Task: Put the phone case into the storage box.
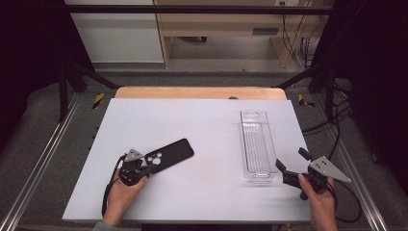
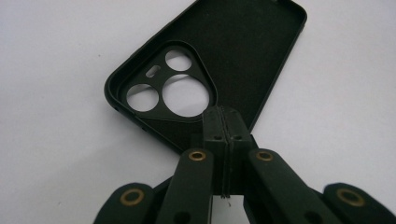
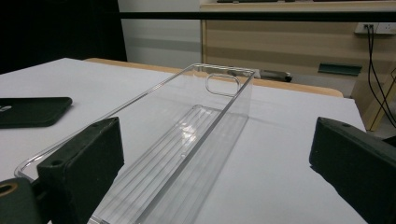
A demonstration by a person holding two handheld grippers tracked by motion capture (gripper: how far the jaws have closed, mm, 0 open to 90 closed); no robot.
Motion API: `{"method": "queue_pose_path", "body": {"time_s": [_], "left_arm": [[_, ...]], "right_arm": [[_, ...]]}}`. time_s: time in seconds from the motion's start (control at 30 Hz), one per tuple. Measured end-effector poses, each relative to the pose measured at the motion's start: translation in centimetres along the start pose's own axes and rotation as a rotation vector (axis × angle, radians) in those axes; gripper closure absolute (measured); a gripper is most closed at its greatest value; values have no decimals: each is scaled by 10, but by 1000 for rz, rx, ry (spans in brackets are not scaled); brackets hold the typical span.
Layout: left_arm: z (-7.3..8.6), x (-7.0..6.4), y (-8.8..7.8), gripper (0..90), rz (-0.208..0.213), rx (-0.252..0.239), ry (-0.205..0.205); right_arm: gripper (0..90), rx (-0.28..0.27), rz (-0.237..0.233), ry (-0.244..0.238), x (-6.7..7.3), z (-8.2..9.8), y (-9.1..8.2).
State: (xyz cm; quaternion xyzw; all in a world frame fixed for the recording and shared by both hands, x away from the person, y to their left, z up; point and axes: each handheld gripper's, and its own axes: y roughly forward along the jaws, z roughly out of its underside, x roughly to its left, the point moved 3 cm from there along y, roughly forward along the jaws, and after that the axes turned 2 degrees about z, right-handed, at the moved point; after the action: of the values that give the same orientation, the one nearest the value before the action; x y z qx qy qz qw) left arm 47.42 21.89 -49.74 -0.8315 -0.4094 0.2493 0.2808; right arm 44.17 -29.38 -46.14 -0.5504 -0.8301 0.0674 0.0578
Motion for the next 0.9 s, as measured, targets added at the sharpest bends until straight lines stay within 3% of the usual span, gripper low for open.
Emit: {"method": "queue_pose_path", "body": {"time_s": [0.9], "left_arm": [[22, 2, -26, 900, 21, 26, -29]], "right_arm": [[32, -24, 6, 18, -1, -4, -5]]}}
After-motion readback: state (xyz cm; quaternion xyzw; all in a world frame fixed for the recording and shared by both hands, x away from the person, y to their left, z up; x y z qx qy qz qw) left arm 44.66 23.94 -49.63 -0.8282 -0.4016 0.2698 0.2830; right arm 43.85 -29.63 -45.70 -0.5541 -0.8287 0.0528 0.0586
